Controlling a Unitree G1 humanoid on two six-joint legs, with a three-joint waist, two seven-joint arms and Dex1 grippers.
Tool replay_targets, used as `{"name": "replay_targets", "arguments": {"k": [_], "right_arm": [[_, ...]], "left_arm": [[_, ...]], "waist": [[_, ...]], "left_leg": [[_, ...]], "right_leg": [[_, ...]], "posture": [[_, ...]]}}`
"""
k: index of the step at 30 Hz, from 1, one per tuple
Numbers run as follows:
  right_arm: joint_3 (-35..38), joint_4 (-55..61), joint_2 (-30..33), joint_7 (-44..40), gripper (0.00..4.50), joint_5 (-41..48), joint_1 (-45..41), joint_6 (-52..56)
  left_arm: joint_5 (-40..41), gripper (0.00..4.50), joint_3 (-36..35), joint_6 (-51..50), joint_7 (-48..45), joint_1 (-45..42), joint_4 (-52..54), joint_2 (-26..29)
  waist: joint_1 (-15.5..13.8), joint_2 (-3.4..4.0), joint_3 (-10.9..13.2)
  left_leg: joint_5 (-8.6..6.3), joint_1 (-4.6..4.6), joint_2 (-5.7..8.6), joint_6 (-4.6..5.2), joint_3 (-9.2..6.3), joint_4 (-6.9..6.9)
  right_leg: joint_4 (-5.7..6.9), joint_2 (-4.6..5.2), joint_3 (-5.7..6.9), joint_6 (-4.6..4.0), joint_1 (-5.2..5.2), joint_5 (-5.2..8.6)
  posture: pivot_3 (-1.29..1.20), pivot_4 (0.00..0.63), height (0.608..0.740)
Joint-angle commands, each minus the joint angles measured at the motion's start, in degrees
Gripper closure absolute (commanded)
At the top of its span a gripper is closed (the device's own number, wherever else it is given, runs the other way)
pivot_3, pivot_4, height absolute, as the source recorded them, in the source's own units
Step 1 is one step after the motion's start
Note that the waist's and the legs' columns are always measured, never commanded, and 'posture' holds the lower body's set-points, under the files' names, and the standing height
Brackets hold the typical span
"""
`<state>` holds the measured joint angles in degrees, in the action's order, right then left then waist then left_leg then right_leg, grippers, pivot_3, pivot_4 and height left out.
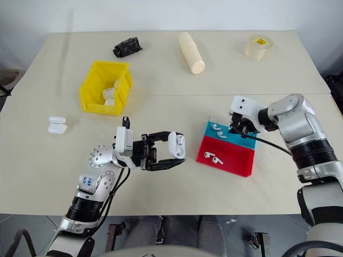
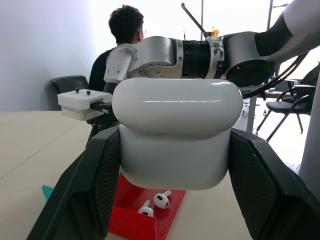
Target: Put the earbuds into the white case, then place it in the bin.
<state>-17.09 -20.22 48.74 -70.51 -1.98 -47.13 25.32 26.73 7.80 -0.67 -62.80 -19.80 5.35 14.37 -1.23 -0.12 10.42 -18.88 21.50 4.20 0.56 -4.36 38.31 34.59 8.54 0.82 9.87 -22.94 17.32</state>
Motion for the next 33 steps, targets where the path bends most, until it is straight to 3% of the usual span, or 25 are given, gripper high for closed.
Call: {"name": "replay_targets", "arguments": {"k": [1,6,12,16,25,33], "right_arm": [[10.02,8.14,0.67,-0.22,3.96,8.13,1.65,0.49],[24.80,23.79,-3.96,0.62,3.96,25.68,12.90,6.30],[35.24,40.56,-15.34,13.84,3.96,48.69,22.37,19.95],[37.51,47.86,-22.72,25.17,3.96,62.15,27.02,24.21],[33.72,54.99,-28.10,35.42,3.96,69.75,35.27,21.44],[28.59,55.58,-29.50,35.93,3.96,65.79,39.58,15.90]], "left_arm": [[0.71,1.70,-1.19,-0.06,1.41,-1.87,-0.77,-0.31],[0.41,1.70,-1.57,0.33,1.16,-3.85,-3.49,-0.05],[1.21,1.70,-1.47,-0.15,0.16,-5.28,-4.75,-0.43],[2.62,1.70,-1.70,-1.03,-0.46,-6.20,-4.94,-1.23],[3.29,1.70,-1.80,-2.94,-0.60,-7.48,-4.87,-1.59],[3.69,1.70,-1.76,-4.57,-0.01,-8.38,-4.17,-2.43]], "waist": [[-0.10,0.01,0.00],[-0.25,-0.01,0.02],[-0.08,-0.01,0.02],[-0.15,-0.01,0.01],[-0.11,0.00,0.01],[-0.02,0.00,0.01]], "left_leg": [[0.00,0.01,0.00,0.00,0.00,-0.02],[0.00,0.03,-0.03,-0.01,-0.09,-0.05],[0.00,0.02,0.00,0.00,-0.11,0.02],[0.03,-0.03,-0.05,-0.06,-0.19,-0.01],[0.03,-0.02,0.02,-0.04,-0.20,-0.07],[0.04,-0.04,0.01,-0.04,-0.17,-0.08]], "right_leg": [[0.01,0.00,0.00,0.00,-0.02,0.00],[0.14,-0.02,0.08,0.00,0.02,0.00],[0.19,0.01,0.06,0.02,0.07,-0.02],[0.21,-0.02,0.08,0.00,0.06,-0.02],[0.28,-0.01,0.04,-0.01,0.06,-0.02],[0.30,-0.05,0.04,-0.01,0.05,-0.02]], "posture": [[0.00,0.150,0.740],[0.00,0.150,0.740],[0.00,0.150,0.740],[0.00,0.150,0.740],[0.00,0.150,0.740],[0.00,0.150,0.740]]}}
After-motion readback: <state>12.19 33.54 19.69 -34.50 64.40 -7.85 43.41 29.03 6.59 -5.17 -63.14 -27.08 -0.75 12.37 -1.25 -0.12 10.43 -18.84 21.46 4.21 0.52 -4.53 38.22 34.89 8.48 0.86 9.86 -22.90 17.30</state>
